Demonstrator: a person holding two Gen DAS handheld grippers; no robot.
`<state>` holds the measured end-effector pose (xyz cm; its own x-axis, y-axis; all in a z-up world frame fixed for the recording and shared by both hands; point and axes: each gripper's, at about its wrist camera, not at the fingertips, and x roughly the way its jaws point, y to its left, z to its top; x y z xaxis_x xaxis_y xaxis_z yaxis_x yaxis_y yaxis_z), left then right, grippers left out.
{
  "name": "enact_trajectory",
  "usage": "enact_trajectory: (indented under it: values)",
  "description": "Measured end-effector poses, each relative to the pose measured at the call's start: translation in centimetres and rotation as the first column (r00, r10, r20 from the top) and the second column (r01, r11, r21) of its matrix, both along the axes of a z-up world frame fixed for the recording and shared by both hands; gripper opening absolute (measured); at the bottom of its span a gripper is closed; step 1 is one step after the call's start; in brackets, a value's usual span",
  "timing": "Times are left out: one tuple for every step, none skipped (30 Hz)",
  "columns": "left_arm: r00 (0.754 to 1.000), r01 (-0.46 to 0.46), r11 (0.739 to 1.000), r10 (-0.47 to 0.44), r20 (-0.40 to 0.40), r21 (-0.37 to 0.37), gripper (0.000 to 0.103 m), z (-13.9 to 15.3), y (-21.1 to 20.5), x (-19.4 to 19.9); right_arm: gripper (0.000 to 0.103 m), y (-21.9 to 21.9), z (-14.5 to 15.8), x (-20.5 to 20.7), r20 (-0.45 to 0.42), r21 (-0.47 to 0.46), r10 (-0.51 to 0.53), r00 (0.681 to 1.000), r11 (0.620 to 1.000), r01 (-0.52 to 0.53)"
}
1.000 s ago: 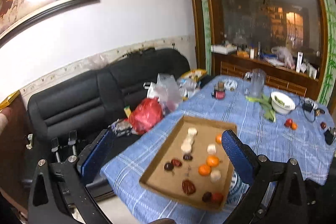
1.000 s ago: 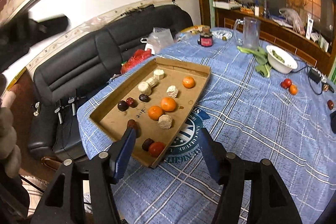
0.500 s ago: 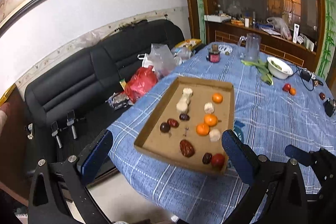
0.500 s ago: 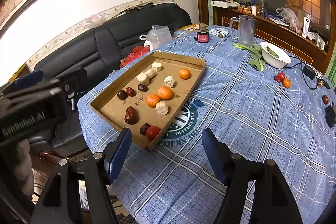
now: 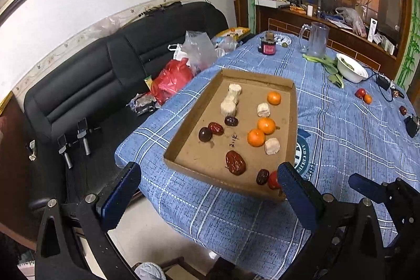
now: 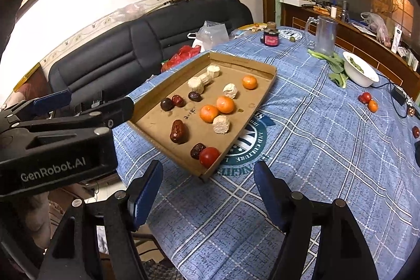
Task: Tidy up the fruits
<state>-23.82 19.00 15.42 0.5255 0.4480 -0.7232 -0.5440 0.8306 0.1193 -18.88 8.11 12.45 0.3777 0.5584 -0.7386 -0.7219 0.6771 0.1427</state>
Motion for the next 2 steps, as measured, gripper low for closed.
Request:
enact_trajectory:
  values:
    - [1.000, 0.004, 1.000, -0.004, -0.006, -0.009, 0.103, -0.16, 0.08, 0.12, 0.077, 0.09, -0.11, 0.00, -0.002, -0.001, 0.002, 1.000, 1.000, -0.002]
    - [1.000, 0.008, 1.000, -0.009, -0.011, -0.016, 0.103, -0.26, 0.13, 0.23, 0.077, 0.13, -0.23, 0.06, -0.005, -0.001, 0.002, 1.000, 1.000, -0.002]
